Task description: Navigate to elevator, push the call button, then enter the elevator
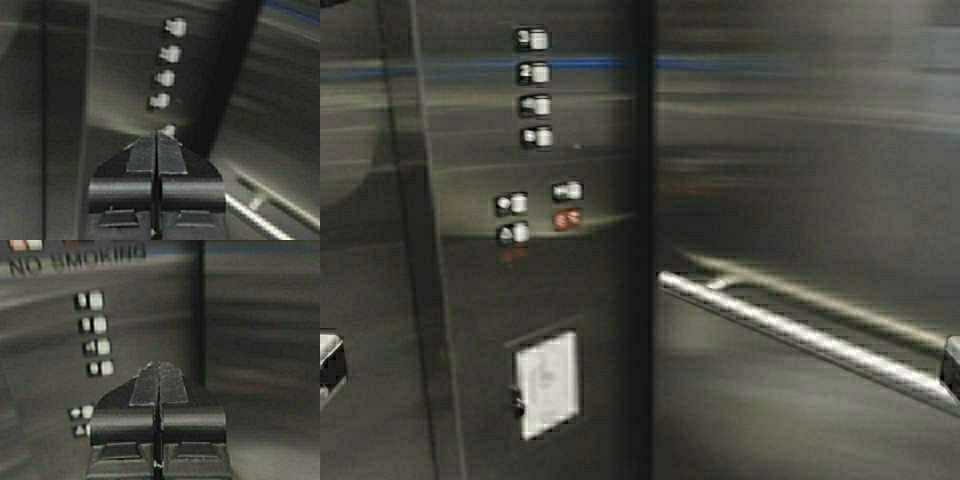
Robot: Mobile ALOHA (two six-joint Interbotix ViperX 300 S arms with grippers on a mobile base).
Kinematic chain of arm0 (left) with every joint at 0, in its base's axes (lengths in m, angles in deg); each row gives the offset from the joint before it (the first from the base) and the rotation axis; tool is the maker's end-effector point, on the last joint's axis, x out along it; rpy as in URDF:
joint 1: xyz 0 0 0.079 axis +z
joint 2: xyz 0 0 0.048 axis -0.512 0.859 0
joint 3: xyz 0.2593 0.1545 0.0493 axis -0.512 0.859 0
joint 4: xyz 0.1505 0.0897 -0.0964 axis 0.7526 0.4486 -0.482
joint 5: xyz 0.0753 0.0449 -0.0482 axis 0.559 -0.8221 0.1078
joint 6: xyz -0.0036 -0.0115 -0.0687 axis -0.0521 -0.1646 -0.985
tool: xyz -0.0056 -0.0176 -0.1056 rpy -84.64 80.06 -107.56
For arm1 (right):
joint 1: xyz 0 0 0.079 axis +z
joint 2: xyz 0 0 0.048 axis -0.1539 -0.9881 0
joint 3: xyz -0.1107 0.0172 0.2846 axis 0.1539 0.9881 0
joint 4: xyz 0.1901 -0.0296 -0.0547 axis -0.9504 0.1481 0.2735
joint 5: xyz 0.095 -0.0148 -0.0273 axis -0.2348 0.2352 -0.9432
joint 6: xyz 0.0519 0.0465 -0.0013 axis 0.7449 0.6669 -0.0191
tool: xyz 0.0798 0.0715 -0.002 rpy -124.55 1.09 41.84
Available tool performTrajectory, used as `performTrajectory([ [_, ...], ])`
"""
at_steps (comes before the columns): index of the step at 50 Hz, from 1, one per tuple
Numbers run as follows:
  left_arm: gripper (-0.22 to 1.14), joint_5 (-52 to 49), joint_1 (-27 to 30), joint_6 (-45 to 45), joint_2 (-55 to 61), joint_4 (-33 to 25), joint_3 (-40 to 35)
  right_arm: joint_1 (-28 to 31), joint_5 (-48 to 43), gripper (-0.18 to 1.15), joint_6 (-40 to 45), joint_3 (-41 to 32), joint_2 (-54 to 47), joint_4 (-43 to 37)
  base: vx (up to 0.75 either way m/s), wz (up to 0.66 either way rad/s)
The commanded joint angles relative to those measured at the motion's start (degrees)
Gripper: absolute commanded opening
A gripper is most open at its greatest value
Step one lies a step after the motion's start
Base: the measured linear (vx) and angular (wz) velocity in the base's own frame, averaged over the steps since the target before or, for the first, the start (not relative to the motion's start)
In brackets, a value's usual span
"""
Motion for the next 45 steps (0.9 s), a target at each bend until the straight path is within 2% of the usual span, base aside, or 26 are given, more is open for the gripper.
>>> performTrajectory([
  [1,0.03,0.4,-0.1,-0.3,-0.6,0.0,-0.6,-0.1,-0.4,0.06,0.0,-1.0,-1.8,-0.2,0.21,0.14],
  [16,0.03,0.3,-0.1,-0.5,-6.4,0.0,1.1,2.2,-0.4,0.06,0.0,-3.0,-7.3,0.1,0.17,0.13],
  [34,0.03,0.2,-0.1,-1.2,-8.1,-0.5,0.6,2.2,-0.6,0.06,-0.1,-5.0,-12.0,0.3,0.13,0.13],
  [45,0.03,-1.2,-0.1,-1.3,-10.4,-1.0,0.8,2.2,-6.9,0.06,-0.8,-4.2,-16.5,1.7,0.17,0.16],
])
